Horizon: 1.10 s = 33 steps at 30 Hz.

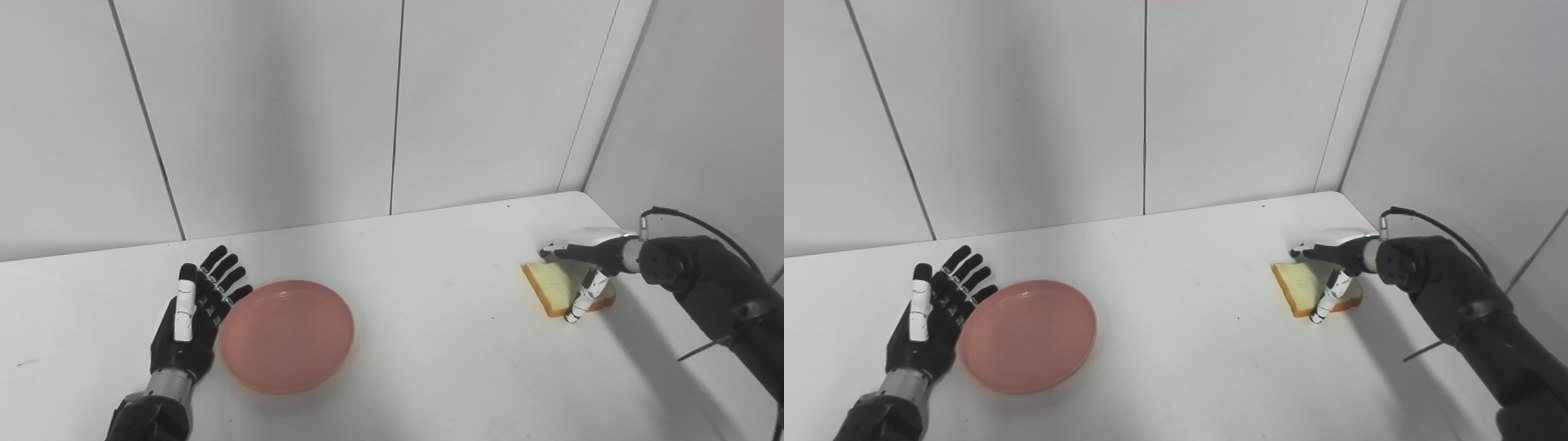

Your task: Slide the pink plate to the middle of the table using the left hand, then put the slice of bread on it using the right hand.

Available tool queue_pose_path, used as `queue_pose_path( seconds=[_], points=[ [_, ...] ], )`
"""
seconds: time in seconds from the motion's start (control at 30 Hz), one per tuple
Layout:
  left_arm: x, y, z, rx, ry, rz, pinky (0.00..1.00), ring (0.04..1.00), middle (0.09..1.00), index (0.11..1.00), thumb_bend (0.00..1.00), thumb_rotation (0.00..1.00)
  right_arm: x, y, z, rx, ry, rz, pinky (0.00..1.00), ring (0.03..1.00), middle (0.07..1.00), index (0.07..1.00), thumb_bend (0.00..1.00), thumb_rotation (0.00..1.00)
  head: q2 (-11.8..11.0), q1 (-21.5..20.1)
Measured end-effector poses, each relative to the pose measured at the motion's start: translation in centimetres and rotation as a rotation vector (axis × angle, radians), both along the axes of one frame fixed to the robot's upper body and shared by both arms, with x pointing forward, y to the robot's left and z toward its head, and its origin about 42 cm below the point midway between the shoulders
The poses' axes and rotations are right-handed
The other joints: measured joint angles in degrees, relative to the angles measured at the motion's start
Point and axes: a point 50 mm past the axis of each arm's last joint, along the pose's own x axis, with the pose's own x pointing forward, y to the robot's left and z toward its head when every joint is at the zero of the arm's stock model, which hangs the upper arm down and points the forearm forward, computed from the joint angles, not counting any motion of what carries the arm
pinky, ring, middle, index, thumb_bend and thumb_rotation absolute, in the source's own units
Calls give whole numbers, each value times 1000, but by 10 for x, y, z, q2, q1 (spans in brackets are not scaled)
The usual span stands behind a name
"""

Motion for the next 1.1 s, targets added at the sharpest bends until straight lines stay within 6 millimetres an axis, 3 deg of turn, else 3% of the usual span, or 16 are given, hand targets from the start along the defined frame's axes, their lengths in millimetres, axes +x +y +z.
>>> queue_pose_path(
  seconds=[0.07,0.1,0.13,0.17,0.2,0.3,0.37,0.4,0.43,0.5,0.63,0.7,0.8,0.87,0.93,1.1],
  points=[
    [0,0,0,0,0,0,759,866,886,836,940,842,1,1,1,-3,-1,2,1000,1000,981,885,1000,329,1,3],
    [0,0,0,0,0,-1,760,866,890,839,938,844,2,1,2,-6,-5,2,795,818,837,815,996,238,1,3],
    [0,-1,0,1,-1,-2,762,867,892,843,935,845,2,1,3,-6,-9,-4,676,702,734,755,970,188,2,2],
    [0,-1,0,1,-1,-4,762,868,893,843,934,845,3,1,5,-9,-10,-14,656,681,714,741,962,178,2,2],
    [0,-2,0,2,-1,-6,763,870,895,846,931,848,4,2,6,-15,-6,-20,598,620,652,647,924,146,3,3],
    [0,-4,1,3,-2,-11,757,863,893,848,934,845,8,6,12,-43,-10,-20,465,529,579,512,868,58,4,4],
    [-1,-5,1,2,-1,-12,758,861,890,847,934,843,10,7,15,-60,-14,-30,460,536,600,562,828,50,4,4],
    [-1,-5,1,2,-1,-13,756,860,893,848,931,846,10,9,15,-70,-12,-30,444,520,545,504,652,20,4,4],
    [-1,-5,1,3,-1,-13,755,861,895,849,934,847,10,10,16,-78,-18,-28,454,529,520,478,570,6,4,4],
    [-1,-5,0,4,-1,-15,752,859,893,846,941,845,10,10,16,-83,-19,-30,438,514,505,475,547,2,6,4],
    [-1,-5,0,4,-1,-14,756,863,895,849,937,845,8,9,13,-91,-20,-31,559,613,496,481,530,0,6,3],
    [-1,-5,0,4,-1,-14,756,863,895,848,932,840,8,10,12,-91,-18,-30,697,725,701,485,522,106,6,3],
    [-1,-5,0,4,-1,-14,757,860,897,849,925,842,7,9,12,-89,-17,-30,650,689,691,483,521,125,6,4],
    [-1,-5,0,4,0,-14,754,859,894,846,917,842,7,9,12,-85,-17,-30,553,609,546,480,528,32,6,6],
    [-1,-5,0,3,0,-15,752,858,893,845,911,842,7,11,12,-81,-18,-25,468,514,524,455,528,6,7,8],
    [-1,-7,0,2,-1,-17,750,859,894,848,903,849,2,22,12,-74,-6,20,405,465,510,451,531,1,8,11]
  ],
)
